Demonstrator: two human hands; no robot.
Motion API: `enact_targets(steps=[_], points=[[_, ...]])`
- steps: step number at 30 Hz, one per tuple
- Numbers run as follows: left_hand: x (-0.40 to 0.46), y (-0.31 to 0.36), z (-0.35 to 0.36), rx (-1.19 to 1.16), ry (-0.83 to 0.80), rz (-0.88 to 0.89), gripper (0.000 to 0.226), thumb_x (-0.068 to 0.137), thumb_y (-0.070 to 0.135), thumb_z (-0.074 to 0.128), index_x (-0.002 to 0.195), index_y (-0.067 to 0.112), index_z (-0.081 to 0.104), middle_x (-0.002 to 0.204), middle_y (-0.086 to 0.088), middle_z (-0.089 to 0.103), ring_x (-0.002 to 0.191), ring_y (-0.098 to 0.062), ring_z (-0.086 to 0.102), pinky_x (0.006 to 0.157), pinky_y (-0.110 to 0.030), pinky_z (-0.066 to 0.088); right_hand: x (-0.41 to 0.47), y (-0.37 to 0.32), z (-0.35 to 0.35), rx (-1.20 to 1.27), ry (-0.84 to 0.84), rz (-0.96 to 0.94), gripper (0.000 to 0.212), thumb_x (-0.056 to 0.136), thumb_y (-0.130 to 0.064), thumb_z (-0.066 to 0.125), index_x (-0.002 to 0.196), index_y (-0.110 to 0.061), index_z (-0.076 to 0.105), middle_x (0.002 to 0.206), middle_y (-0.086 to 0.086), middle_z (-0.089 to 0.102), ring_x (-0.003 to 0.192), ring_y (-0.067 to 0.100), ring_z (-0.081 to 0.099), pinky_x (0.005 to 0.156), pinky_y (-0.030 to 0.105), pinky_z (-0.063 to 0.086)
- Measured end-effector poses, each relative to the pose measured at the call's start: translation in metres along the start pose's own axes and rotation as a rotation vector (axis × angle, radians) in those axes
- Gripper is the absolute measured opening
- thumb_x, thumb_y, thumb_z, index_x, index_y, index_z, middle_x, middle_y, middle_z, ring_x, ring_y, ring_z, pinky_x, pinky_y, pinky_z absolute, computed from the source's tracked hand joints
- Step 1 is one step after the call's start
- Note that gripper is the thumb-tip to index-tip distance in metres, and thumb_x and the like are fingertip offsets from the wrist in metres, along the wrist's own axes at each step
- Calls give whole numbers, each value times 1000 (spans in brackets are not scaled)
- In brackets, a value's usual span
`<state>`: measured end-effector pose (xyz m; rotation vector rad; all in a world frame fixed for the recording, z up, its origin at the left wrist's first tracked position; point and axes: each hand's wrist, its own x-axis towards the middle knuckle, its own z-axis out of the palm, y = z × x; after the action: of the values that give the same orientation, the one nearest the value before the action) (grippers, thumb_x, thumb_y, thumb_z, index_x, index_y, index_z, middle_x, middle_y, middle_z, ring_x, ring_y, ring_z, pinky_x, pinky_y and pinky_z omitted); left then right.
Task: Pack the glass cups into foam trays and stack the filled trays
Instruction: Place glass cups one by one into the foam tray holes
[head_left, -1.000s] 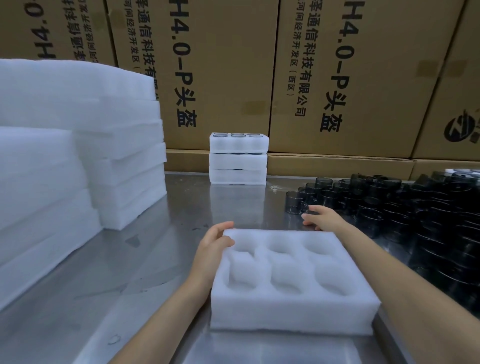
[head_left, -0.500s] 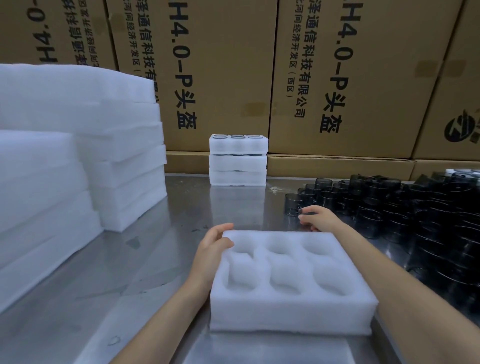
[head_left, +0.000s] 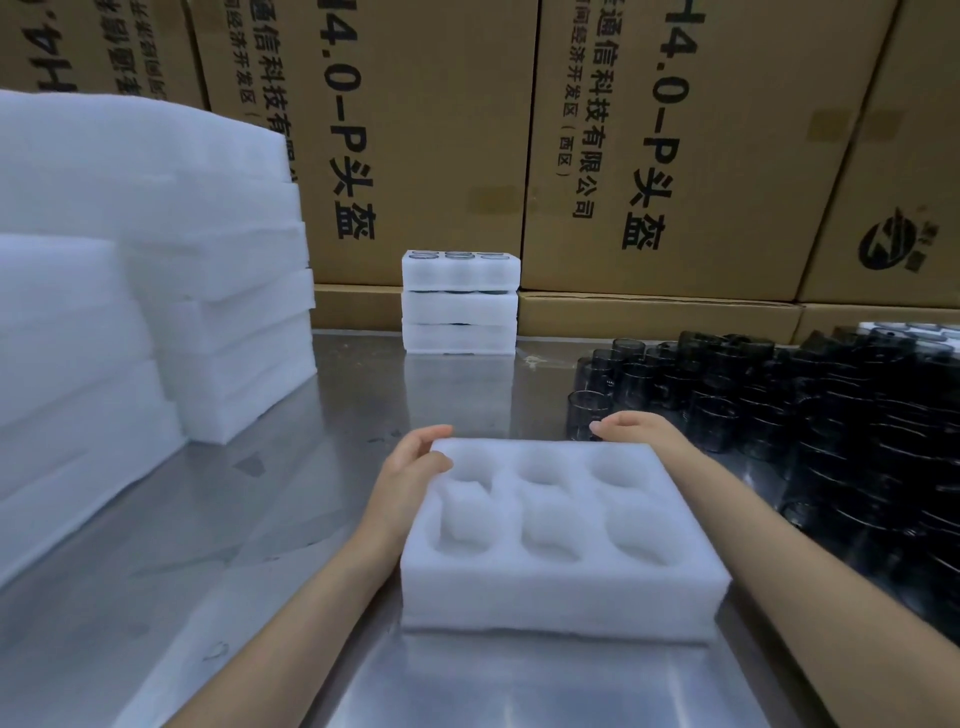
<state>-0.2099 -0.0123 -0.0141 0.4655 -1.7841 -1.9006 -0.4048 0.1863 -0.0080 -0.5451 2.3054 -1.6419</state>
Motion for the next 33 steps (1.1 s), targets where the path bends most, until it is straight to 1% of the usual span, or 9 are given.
enact_targets(steps=[6, 8, 11, 16, 19, 24, 28, 31, 33], points=[[-3, -1, 0, -14, 15, 14, 30, 87, -2, 50, 101, 21, 63, 96, 1, 65, 79, -12, 62, 60, -18, 49, -10, 7, -5, 137, 129, -67, 14, 89, -27, 65, 84, -14, 69, 75, 4, 66, 64, 17, 60, 63, 30, 49], [-2, -1, 0, -6, 31, 34, 31, 87, -2, 50, 99, 24, 62, 99, 0, 65, 84, -13, 62, 66, -22, 49, -13, 0, -6, 198, 146, -111, 12, 89, -24, 64, 83, -15, 68, 80, 7, 64, 71, 18, 59, 68, 34, 49], [-2, -1, 3, 14, 51, 70, 33, 88, -4, 49, 103, 22, 60, 108, -2, 62, 95, -16, 59, 77, -25, 47, -19, -29, -12, 73, 176, -256, 9, 90, -24, 62, 83, -22, 67, 80, -2, 64, 79, 11, 60, 73, 26, 49], [1, -1, 4, 45, 60, 115, 37, 88, -8, 46, 109, 19, 60, 116, -4, 60, 106, -19, 56, 88, -28, 44, -46, -84, 13, 4, 71, -446, 12, 88, -21, 65, 77, -23, 67, 67, -12, 60, 63, -4, 55, 61, 13, 50], [7, -3, 5, 45, 75, 133, 38, 88, -8, 45, 110, 18, 61, 115, -3, 60, 103, -16, 56, 81, -22, 46, -60, -88, 47, 58, -53, -416, 17, 87, -14, 66, 72, -22, 64, 64, -11, 59, 57, -4, 51, 54, 13, 47], [19, -4, 10, 82, 80, 191, 44, 86, -10, 42, 118, 14, 60, 108, 8, 62, 107, -10, 53, 77, -7, 42, -63, -72, 77, -40, -138, -345, 15, 87, -22, 67, 73, -25, 63, 76, -5, 62, 66, 5, 58, 59, 16, 49], [24, -3, 11, 91, 74, 197, 44, 90, -6, 43, 129, 11, 55, 120, 4, 60, 113, -9, 50, 86, -15, 40, -61, -66, 78, -112, -141, -349, 13, 86, -25, 68, 73, -24, 65, 67, -16, 61, 62, 2, 54, 63, 15, 44], [22, -4, 10, 34, 51, 190, 38, 92, -2, 44, 123, 13, 59, 122, 2, 62, 117, -13, 54, 100, -26, 41, -64, -66, 80, -238, -172, -365, 14, 85, -27, 69, 72, -24, 65, 59, -19, 60, 52, -5, 48, 51, 7, 34], [21, -4, 10, 12, 39, 196, 34, 94, -1, 43, 117, 14, 62, 115, 3, 64, 113, -13, 56, 97, -24, 41, -65, -68, 81, -302, -188, -379, 17, 84, -26, 70, 69, -24, 62, 63, -15, 60, 55, -3, 48, 52, 9, 34]])
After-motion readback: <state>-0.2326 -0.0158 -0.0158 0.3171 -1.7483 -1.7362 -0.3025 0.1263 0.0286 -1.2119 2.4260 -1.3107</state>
